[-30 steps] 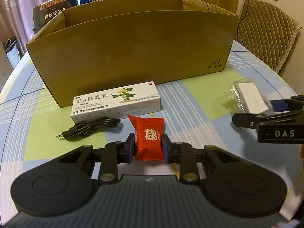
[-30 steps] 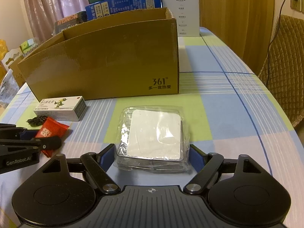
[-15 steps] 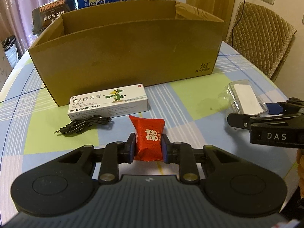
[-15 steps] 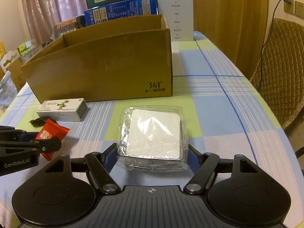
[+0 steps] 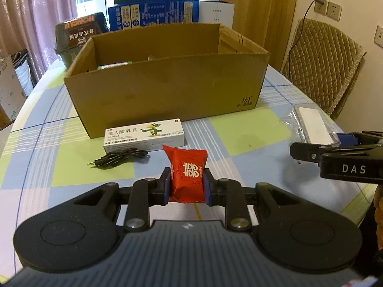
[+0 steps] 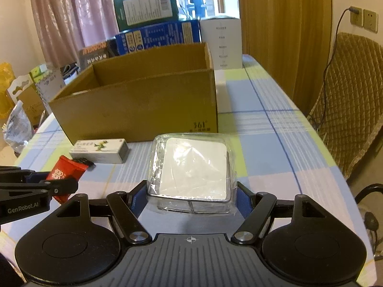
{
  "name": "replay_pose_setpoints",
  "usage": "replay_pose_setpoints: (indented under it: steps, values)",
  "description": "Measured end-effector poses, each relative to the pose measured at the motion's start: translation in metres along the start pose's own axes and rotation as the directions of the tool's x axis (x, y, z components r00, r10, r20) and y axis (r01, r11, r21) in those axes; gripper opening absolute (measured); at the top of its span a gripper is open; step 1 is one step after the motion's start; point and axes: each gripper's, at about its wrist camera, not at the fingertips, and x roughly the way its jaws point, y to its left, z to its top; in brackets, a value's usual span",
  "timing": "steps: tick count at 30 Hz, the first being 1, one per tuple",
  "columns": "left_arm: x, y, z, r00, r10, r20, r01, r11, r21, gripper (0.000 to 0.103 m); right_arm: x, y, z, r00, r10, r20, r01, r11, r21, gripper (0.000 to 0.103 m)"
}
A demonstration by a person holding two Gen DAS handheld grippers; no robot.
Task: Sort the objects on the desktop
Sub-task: 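Lift and carry the red packet and clear package over the cardboard box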
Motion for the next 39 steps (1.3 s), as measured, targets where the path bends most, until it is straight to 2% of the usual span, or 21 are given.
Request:
replay_pose_setpoints:
  steps: [16,29,33,39]
  values:
    - [-0.055,-0.011,0.006,0.998,-0.004,0.059,0.004,1.000,-0.005,0.022,-0.051,0.014,0.006,0.997,0.023,0.073,-0.023,1.000,-0.012,0.071]
    - [-0.068,-0.010,0.011,0.997,-0.009,0.082,0.010,1.000,-0.015,0.022,-0.061,0.018,0.009,0.996,0.028,0.087,-0.027,1.000,-0.015,0.071]
    - [-0.069,-0.006,0.024,0.995,-0.005,0.099,0.006,1.000,-0.004,0.022,-0.062,0.017,0.018,0.994,0.035,0.099,-0.033,0.999,-0.024,0.071]
    - [-0.070,0.000,0.056,0.991,0.001,0.133,-0.005,1.000,0.027,0.022,-0.059,0.021,0.049,0.989,0.049,0.138,-0.042,0.998,-0.053,0.071]
